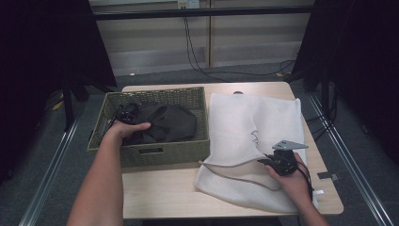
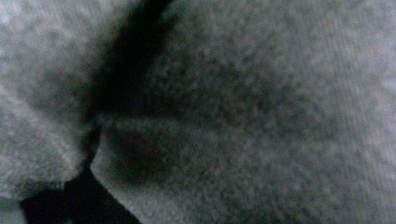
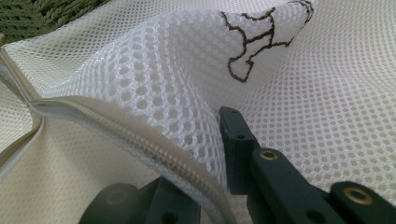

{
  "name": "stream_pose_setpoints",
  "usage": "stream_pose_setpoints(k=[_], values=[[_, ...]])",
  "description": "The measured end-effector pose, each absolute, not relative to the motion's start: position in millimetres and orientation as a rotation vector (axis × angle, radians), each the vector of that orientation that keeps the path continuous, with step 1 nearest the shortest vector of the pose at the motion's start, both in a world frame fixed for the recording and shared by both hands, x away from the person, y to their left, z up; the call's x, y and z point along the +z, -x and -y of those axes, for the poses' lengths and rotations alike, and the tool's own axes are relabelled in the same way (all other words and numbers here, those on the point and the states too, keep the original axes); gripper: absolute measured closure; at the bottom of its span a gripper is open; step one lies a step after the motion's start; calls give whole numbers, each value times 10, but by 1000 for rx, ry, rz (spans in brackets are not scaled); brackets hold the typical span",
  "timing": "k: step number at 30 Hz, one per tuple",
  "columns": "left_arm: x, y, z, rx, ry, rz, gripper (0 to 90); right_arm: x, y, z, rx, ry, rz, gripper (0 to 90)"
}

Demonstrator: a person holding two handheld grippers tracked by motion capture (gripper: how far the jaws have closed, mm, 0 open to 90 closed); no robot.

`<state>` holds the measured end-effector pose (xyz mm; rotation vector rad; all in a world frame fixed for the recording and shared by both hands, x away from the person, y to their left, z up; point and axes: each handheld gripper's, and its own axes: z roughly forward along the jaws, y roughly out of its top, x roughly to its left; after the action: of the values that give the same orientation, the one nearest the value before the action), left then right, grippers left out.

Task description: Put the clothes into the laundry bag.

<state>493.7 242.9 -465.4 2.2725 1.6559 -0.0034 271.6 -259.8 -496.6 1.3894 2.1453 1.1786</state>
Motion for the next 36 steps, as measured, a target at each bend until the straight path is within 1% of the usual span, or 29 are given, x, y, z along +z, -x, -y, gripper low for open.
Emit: stream_pose_setpoints(k=[2,5,7,9,10,12,13,15,16,18,20,23,26,29,30,33,34,36], values=[[-4661,-4930,-2414,3,-2286,-1648,0,-4967,-2720,2604,1184,-1391,-2146,860],[-4669,-4924,-2363,39,-2355,-1629,0,-4972,-2725,2602,1183,-1394,-2146,859],[-4662,-4918,-2337,47,-2378,-1618,23,-4975,-2732,2600,1184,-1385,-2147,858],[-4647,-4912,-2325,41,-2382,-1605,89,-4975,-2731,2598,1179,-1382,-2150,856],[-4633,-4910,-2313,21,-2369,-1625,124,-4976,-2731,2599,1180,-1380,-2151,856],[-4607,-4924,-2316,-20,-2373,-1629,231,-4977,-2731,2601,1183,-1384,-2149,855],[-4588,-4936,-2321,-63,-2355,-1653,297,-4977,-2731,2602,1184,-1386,-2149,855],[-4570,-4943,-2335,-79,-2329,-1670,447,-4979,-2731,2605,1186,-1388,-2151,855],[-4567,-4942,-2333,-93,-2311,-1684,493,-4980,-2732,2606,1190,-1387,-2149,856],[-4552,-4940,-2343,-112,-2297,-1694,564,-4979,-2732,2605,1192,-1388,-2148,856],[-4528,-4937,-2350,-112,-2282,-1716,605,-4978,-2732,2605,1192,-1387,-2148,856],[-4499,-4927,-2344,-80,-2278,-1704,642,-4979,-2734,2608,1193,-1387,-2149,856],[-4450,-4896,-2328,-54,-2249,-1662,651,-4978,-2732,2609,1194,-1390,-2147,856],[-4325,-4821,-2318,82,-2218,-1563,655,-4976,-2736,2624,1209,-1393,-2143,857],[-4292,-4805,-2331,109,-2201,-1548,656,-4974,-2737,2626,1213,-1394,-2141,858],[-4155,-4717,-2396,220,-2085,-1500,656,-4969,-2737,2625,1215,-1389,-2137,859],[-4113,-4676,-2400,282,-2055,-1481,656,-4965,-2734,2623,1213,-1387,-2136,859],[-4034,-4599,-2425,363,-1994,-1437,656,-4958,-2728,2617,1216,-1387,-2132,859]])
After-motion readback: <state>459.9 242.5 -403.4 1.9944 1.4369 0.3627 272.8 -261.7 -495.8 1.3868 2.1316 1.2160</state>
